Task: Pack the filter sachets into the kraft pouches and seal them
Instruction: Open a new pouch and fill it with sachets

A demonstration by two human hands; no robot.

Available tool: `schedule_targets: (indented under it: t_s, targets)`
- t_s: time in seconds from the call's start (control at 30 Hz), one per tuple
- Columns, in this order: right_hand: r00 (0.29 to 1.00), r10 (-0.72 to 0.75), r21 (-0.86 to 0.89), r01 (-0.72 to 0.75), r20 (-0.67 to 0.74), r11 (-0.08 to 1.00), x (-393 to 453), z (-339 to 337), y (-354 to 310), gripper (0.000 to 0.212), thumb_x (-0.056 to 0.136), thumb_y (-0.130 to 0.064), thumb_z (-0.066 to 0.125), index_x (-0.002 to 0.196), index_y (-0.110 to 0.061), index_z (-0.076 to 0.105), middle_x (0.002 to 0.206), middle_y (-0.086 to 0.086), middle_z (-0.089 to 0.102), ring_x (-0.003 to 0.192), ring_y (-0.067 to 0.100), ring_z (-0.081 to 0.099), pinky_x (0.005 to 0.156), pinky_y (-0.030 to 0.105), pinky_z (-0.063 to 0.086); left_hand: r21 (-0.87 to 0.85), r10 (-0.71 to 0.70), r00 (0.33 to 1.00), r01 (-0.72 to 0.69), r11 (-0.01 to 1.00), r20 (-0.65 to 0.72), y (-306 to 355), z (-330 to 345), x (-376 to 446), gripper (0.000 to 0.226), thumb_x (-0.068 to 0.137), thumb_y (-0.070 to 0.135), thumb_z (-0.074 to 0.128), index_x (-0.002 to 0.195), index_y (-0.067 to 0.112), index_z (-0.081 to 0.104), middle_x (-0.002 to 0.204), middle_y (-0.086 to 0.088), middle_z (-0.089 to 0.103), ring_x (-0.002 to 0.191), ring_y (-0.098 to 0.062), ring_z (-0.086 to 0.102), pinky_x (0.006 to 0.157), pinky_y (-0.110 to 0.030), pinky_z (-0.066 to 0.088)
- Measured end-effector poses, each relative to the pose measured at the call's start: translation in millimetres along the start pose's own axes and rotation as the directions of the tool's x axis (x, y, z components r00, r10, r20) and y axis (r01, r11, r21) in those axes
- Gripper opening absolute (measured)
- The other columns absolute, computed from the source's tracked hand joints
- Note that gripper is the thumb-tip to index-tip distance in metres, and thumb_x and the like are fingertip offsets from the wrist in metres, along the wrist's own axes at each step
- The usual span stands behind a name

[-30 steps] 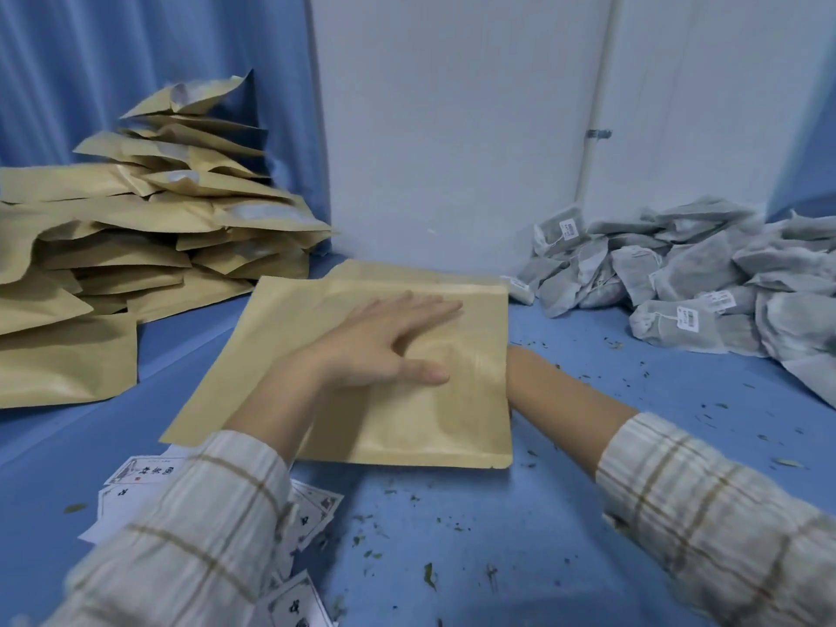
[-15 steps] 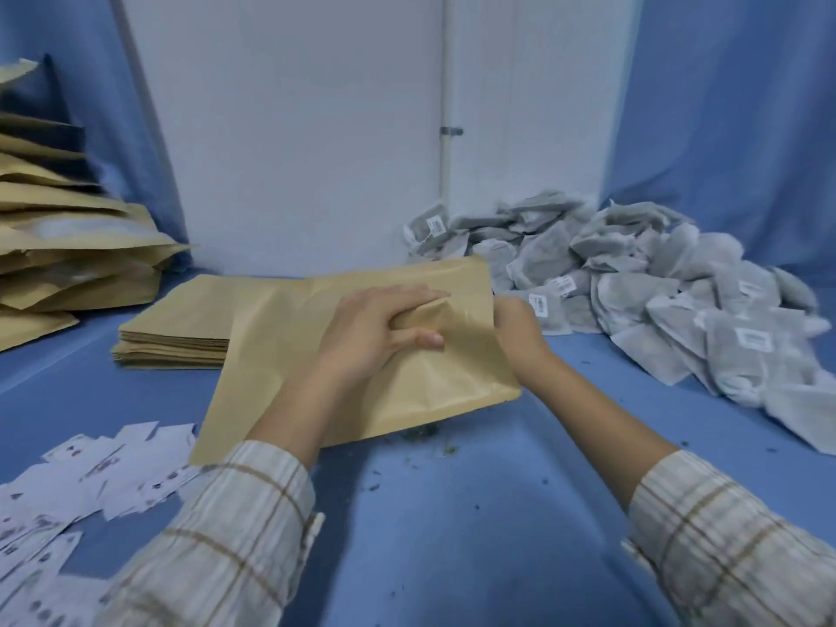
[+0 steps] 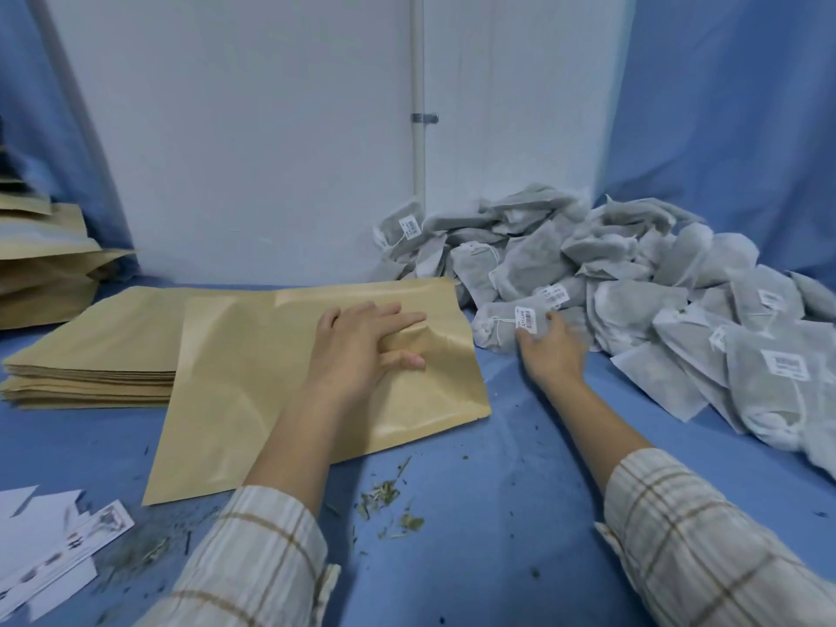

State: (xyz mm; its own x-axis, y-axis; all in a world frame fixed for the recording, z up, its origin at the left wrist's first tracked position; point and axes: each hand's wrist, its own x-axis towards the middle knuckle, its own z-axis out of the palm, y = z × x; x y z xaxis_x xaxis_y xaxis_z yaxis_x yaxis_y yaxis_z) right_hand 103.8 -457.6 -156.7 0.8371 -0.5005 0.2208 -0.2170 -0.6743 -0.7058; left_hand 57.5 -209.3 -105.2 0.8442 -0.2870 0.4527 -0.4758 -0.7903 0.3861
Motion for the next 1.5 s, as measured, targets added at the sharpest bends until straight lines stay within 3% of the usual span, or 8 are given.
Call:
schedule_targets:
  t_s: [0.17, 0.27, 0.57, 1.0, 1.1, 1.2, 1.3, 1.5]
  targets:
    - [0.989, 0.077, 0.224, -0.047, -0.123, 0.973, 4, 2, 8, 0.061, 0.078, -0.03, 0.072, 0.128, -0.012, 0.043, 0.126, 0.014, 0.053, 0.112, 0.032, 0.053, 0.089, 0.035, 0.045, 0.025, -0.022, 1.0, 0.022, 0.999, 0.02, -4, 8, 4, 0.053, 0.079, 0.044, 0.069, 0.129, 0.046, 0.051, 0.149, 0.011, 0.037, 0.141, -0.012, 0.021, 0.108, -0.026, 0.001]
    - [0.981, 0.186, 0.744, -0.088, -0.05, 0.663, 4, -22, 9, 0.045, 0.072, -0.015, 0.079, 0.104, -0.016, 0.047, 0.115, 0.008, 0.051, 0.072, 0.019, 0.066, 0.057, 0.022, 0.054, 0.018, -0.04, 0.999, 0.04, 0.999, 0.019, -5, 6, 5, 0.054, 0.079, 0.044, 0.068, 0.129, 0.047, 0.049, 0.149, 0.012, 0.036, 0.142, -0.011, 0.02, 0.11, -0.028, 0.001]
    - [0.924, -0.288, 0.875, -0.09, 0.252, 0.476, -36, -33, -36, 0.021, 0.075, 0.003, 0.071, 0.072, -0.008, 0.053, 0.064, 0.001, 0.066, 0.053, 0.009, 0.063, 0.054, 0.017, 0.052, -0.131, 0.019, 0.994, -0.033, 0.991, -0.105, 6, -7, 3, 0.056, 0.072, 0.044, 0.073, 0.125, 0.048, 0.054, 0.144, 0.013, 0.044, 0.138, -0.009, 0.031, 0.113, -0.031, 0.011]
    - [0.594, -0.356, 0.231, 0.278, 0.721, 0.932, -55, -38, -58, 0.027, 0.087, 0.008, 0.051, 0.114, 0.006, 0.053, 0.112, 0.022, 0.056, 0.087, 0.017, 0.046, 0.073, 0.035, 0.048, -0.284, 0.171, 0.985, -0.158, 0.946, 0.023, 23, -10, 4, 0.055, 0.06, 0.046, 0.074, 0.114, 0.043, 0.065, 0.126, 0.02, 0.057, 0.124, -0.001, 0.047, 0.109, -0.019, 0.028]
    - [0.775, -0.424, 0.319, 0.299, 0.468, 0.899, -49, -41, -49, 0.015, 0.088, -0.002, 0.054, 0.099, -0.006, 0.063, 0.091, 0.005, 0.062, 0.084, 0.014, 0.053, 0.067, 0.019, 0.045, -0.245, 0.13, 0.991, -0.121, 0.962, 0.022, 20, 0, 4, 0.053, 0.066, 0.035, 0.08, 0.116, 0.043, 0.064, 0.13, 0.017, 0.055, 0.128, -0.007, 0.044, 0.112, -0.029, 0.026]
    - [0.938, -0.307, -0.172, 0.334, 0.162, 0.927, -33, -52, -18, 0.029, 0.088, -0.011, 0.049, 0.113, -0.017, 0.064, 0.113, 0.005, 0.062, 0.102, 0.022, 0.056, 0.085, 0.03, 0.045, -0.141, 0.108, 0.994, -0.107, 0.984, 0.0, 21, 7, 5, 0.053, 0.073, 0.037, 0.076, 0.122, 0.044, 0.058, 0.14, 0.012, 0.049, 0.136, -0.011, 0.035, 0.114, -0.04, 0.02]
    - [0.986, -0.138, -0.764, 0.16, 0.094, 0.625, -29, -60, 15, 0.039, 0.087, -0.019, 0.048, 0.126, -0.015, 0.047, 0.125, 0.012, 0.044, 0.112, 0.031, 0.045, 0.088, 0.034, 0.04, -0.112, 0.109, 0.994, -0.11, 0.988, -0.017, 25, 11, 4, 0.054, 0.075, 0.04, 0.073, 0.125, 0.047, 0.054, 0.143, 0.014, 0.045, 0.138, -0.01, 0.03, 0.114, -0.037, 0.012]
    - [0.996, 0.056, -0.779, -0.086, -0.066, 0.621, -22, -60, 36, 0.033, 0.089, -0.016, 0.046, 0.122, -0.011, 0.041, 0.127, 0.022, 0.037, 0.109, 0.039, 0.044, 0.088, 0.043, 0.046, -0.102, 0.168, 0.986, -0.166, 0.981, 0.01, 44, 22, 3, 0.056, 0.075, 0.046, 0.07, 0.128, 0.048, 0.051, 0.145, 0.017, 0.041, 0.138, -0.007, 0.026, 0.111, -0.026, 0.006]
